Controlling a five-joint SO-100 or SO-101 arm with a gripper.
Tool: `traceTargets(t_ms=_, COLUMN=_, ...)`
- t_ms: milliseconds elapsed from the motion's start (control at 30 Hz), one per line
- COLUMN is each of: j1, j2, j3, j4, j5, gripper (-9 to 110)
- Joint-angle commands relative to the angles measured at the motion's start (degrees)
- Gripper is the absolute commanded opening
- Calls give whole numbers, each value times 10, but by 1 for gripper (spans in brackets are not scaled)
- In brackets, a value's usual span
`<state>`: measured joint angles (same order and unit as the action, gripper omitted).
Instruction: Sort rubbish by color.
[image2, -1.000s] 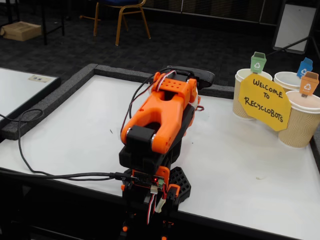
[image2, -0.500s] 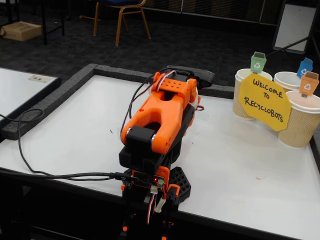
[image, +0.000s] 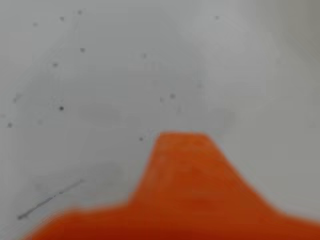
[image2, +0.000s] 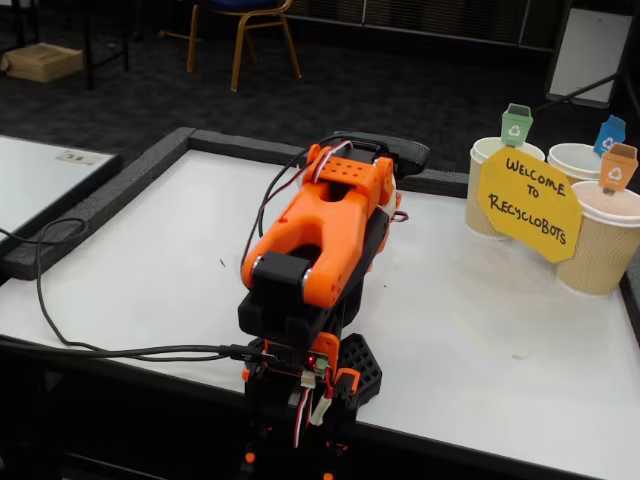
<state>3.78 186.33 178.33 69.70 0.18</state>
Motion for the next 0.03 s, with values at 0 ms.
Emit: traceTargets(t_ms=0, j1=-2, j2=20, j3=-55, j4=0, j5=8, gripper=6)
